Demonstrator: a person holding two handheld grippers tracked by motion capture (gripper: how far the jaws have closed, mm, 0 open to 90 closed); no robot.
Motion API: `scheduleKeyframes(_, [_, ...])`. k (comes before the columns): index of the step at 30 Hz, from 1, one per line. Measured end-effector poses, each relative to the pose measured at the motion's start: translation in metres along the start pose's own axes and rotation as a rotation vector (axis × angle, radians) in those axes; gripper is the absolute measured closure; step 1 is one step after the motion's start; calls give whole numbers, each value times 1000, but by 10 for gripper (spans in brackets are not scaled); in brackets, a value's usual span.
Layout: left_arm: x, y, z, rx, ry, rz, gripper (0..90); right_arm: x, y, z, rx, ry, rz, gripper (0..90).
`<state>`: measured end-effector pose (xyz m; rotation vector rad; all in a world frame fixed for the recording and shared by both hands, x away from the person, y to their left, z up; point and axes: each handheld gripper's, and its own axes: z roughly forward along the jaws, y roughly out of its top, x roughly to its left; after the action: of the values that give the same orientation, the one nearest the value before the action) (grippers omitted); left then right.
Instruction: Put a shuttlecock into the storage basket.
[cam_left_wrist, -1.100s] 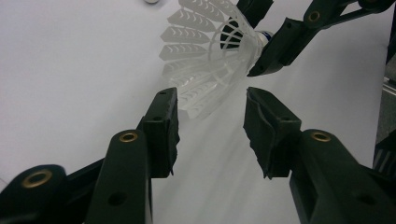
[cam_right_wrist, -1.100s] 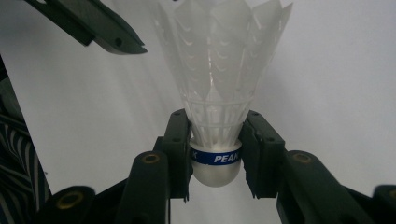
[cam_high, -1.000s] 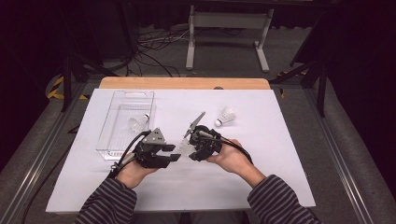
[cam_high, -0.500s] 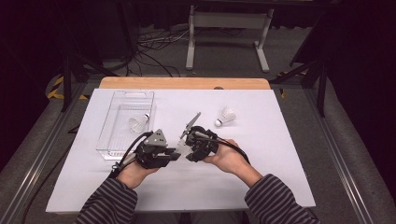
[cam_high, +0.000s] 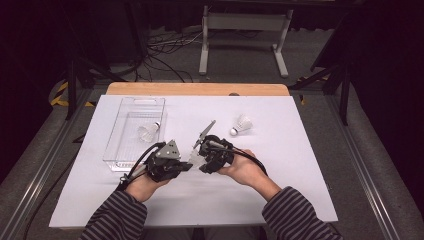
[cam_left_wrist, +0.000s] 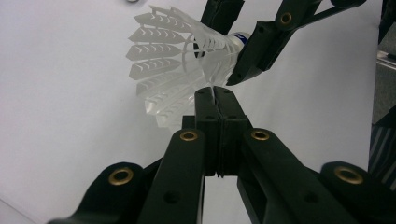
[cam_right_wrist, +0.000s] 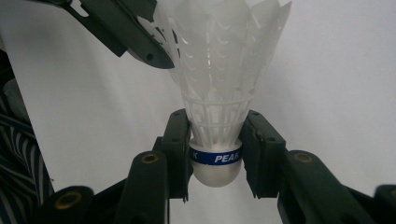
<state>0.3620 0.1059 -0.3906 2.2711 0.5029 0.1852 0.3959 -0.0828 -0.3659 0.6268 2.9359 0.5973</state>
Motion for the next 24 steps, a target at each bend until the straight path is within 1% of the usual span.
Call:
scheduleKeyframes(5, [-1,0,-1,-7,-3,5,900,-1,-1,-1,-16,5,-5,619])
scheduleKeyframes(8, [-1,0,-1,-4,-7,7,900,-2,-2,0,-18,-10,1,551])
scheduleKeyframes(13, [-1,0,-1,3,-4,12,900,-2,-3,1,-23,-12,11,456])
scheduleKeyframes(19, [0,0,-3,7,1,2,900,-4,-9,-3,-48,-13,24,341])
scheduleKeyframes(22, [1,-1,-4,8,4,-1,900,-4,-14,-6,-62,-36,35,278])
scheduleKeyframes(24, [2,-1,-5,10,9,-4,900,-5,-18,-7,-73,-47,45,260])
